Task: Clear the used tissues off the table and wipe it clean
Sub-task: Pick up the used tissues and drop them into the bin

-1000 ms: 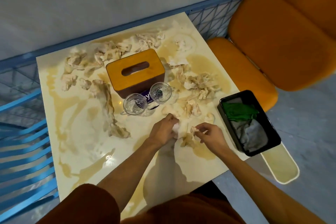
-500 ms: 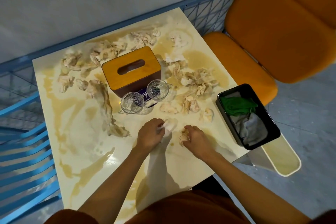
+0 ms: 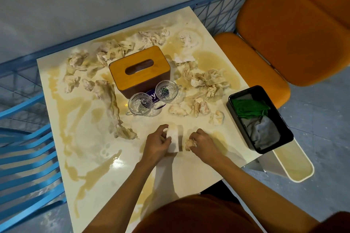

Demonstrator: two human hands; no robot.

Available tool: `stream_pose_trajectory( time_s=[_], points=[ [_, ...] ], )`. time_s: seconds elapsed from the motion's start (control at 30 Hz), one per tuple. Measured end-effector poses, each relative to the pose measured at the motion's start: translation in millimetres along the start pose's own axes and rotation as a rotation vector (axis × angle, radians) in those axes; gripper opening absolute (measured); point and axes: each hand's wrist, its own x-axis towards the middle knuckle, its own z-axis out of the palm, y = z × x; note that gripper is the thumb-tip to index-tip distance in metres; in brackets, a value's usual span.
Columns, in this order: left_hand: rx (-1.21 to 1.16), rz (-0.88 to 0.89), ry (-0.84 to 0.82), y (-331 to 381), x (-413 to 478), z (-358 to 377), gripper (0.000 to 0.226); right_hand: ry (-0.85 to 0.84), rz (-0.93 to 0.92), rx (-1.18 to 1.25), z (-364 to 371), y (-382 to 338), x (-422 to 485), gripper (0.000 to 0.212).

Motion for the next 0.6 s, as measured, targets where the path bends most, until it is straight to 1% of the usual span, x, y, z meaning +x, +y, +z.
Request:
stream_pose_trajectory(
  time_s=[0.17,0.37,0.5,0.6],
  points=[
    [-0.004,0.012,0.021,0.4,0.2,0.1,0.036,0.046,0.023,0.142,-5.4,-2.3,-1.9,0.025],
    [-0.028,-0.019,0.031,11.5,-1.9,5.2,0.031,0.051,0.122,0.303,-17.8,-1.8,-7.0,0.02],
    [-0.086,-0.056,0.025,20.2,-2.1,12.9,0.026,0.071,0.172,0.413,-29.3,6.0,-12.6,0.023],
    [-0.117,-0.063,0.025,31.1,-1.3,22.6,0.025,0.081,0.219,0.501,-39.5,15.0,-18.5,0.021]
  ],
)
